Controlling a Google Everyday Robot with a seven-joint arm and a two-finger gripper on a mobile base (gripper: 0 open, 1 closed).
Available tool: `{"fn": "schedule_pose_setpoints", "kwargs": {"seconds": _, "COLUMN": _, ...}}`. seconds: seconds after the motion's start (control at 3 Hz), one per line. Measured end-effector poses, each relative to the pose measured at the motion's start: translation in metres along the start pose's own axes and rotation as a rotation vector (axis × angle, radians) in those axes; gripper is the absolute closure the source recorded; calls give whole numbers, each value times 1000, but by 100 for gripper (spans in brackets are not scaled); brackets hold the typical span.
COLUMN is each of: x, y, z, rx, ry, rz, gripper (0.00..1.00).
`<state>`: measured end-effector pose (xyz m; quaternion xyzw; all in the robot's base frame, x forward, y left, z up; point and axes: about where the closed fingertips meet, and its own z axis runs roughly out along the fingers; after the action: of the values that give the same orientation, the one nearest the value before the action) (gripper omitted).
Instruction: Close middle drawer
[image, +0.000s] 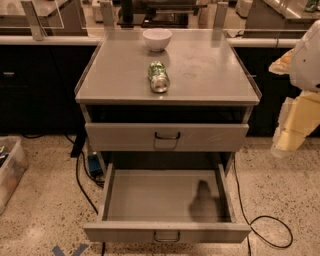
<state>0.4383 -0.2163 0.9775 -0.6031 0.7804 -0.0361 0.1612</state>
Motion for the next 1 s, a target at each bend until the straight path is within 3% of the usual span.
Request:
{"fn": "schedule_pose_setpoints", "kwargs": {"seconds": 0.33, "x": 0, "y": 0, "z": 0, "rx": 0, "ry": 0, "rz": 0, "gripper": 0}}
{"fn": "schedule_pose_setpoints", "kwargs": {"seconds": 0.67, "x": 3, "y": 13, "z": 29, "rx": -29, "ry": -38, "rz": 37, "gripper": 0}}
{"fn": "schedule_pose_setpoints", "kwargs": {"seconds": 1.0, "x": 17, "y": 32, "z": 68, "rx": -88, "ry": -88, "rz": 113, "gripper": 0}}
